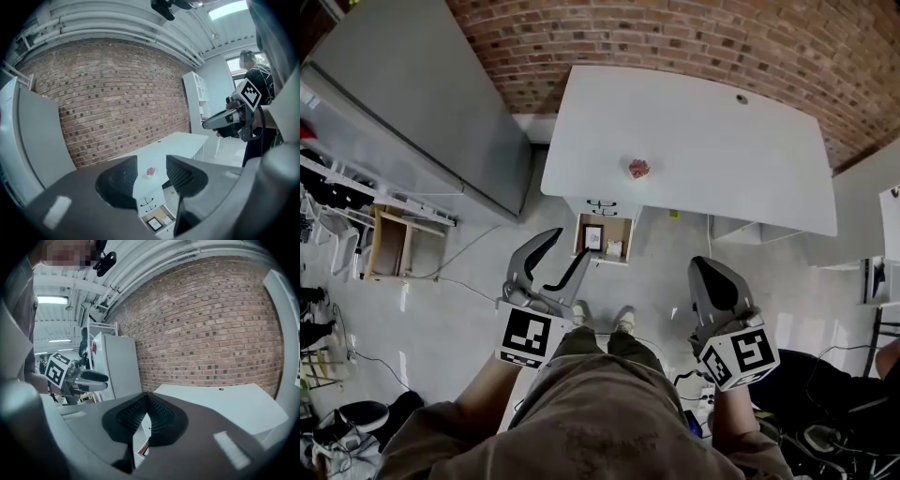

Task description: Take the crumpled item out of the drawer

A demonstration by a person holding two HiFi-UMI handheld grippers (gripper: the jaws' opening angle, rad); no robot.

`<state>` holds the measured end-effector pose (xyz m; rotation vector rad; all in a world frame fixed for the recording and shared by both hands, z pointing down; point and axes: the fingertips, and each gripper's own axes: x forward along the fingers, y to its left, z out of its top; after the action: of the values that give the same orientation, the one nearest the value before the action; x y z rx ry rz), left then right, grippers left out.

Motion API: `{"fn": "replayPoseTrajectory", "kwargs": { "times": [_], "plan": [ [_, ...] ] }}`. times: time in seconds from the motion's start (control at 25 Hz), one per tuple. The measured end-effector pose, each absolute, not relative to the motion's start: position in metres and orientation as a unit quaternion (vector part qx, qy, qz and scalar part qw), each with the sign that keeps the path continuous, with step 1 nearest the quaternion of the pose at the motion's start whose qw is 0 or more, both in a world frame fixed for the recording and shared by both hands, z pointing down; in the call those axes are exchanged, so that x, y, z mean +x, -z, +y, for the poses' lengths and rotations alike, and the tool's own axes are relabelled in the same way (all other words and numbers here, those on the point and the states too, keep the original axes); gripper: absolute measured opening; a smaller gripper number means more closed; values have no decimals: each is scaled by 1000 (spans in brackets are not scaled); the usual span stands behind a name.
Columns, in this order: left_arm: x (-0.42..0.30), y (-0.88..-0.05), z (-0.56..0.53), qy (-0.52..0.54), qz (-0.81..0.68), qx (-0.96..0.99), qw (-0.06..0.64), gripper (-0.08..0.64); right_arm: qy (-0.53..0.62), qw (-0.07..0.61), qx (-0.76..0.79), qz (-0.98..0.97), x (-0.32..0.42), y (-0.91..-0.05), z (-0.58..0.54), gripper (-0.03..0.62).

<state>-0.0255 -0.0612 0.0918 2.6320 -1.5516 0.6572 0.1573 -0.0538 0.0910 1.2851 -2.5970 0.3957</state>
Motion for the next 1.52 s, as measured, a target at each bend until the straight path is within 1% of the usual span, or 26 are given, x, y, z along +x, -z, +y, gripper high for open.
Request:
{"fn": "replayPoseTrajectory", "kwargs": {
  "times": [0.44, 0.72, 1.04, 1.36, 1.52],
  "plan": [
    [-64, -129, -64, -247, -448, 859, 33, 187, -159, 128, 456, -867, 112, -113, -59, 28],
    [-78, -180, -69, -272, -429, 859, 66, 186, -182, 143, 462, -856, 95, -150, -67, 28],
    [-85, -278, -91, -316, -408, 853, 83, 187, -208, 174, 456, -848, 82, -237, -90, 28],
    [-69, -410, -104, -325, -369, 861, 128, 187, -192, 192, 461, -845, 83, -321, -106, 28],
    [-65, -471, -111, -331, -362, 861, 134, 187, -188, 203, 460, -844, 87, -374, -111, 28]
  ]
}}
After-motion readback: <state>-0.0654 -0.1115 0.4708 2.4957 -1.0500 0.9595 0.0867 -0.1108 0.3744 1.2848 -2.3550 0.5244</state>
